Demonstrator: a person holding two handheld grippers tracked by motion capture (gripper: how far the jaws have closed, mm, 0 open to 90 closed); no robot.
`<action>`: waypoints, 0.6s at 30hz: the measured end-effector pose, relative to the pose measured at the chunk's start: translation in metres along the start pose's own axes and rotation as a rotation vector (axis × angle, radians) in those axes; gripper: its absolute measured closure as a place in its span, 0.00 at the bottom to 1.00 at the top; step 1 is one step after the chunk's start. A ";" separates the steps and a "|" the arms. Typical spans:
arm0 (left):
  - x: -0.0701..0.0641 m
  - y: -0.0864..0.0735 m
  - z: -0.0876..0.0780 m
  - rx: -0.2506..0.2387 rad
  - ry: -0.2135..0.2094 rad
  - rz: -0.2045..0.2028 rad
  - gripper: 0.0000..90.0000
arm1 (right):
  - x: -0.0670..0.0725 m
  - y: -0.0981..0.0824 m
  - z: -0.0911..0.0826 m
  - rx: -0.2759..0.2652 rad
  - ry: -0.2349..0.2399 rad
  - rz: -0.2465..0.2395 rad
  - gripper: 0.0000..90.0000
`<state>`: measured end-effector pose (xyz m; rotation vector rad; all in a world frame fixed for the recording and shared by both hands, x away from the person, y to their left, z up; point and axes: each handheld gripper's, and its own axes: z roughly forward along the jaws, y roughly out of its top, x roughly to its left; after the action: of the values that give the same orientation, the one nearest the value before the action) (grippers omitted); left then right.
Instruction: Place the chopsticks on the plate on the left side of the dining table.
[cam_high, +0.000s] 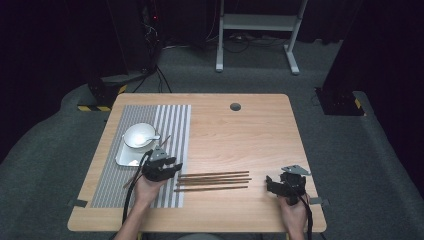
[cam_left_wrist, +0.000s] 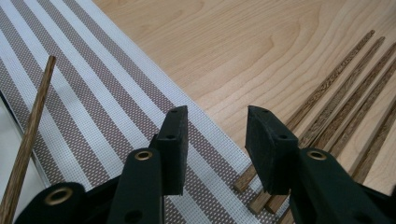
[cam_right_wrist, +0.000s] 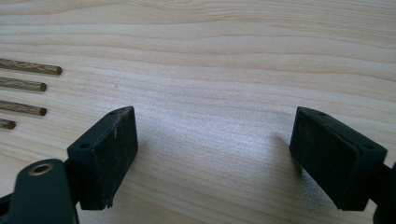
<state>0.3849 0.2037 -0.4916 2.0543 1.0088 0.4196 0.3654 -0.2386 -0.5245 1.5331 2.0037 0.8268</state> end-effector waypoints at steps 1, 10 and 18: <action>-0.001 0.000 0.001 0.000 -0.007 0.005 0.65 | 0.000 0.000 0.000 0.000 0.000 0.000 0.17; -0.008 0.004 0.008 0.006 -0.042 0.018 0.60 | 0.000 0.000 0.000 0.000 0.001 0.000 0.17; -0.012 0.005 0.012 -0.007 -0.057 0.012 0.57 | 0.000 0.000 0.000 0.000 0.001 0.000 0.17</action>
<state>0.3865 0.1862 -0.4947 2.0556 0.9603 0.3682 0.3652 -0.2385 -0.5245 1.5324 2.0042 0.8275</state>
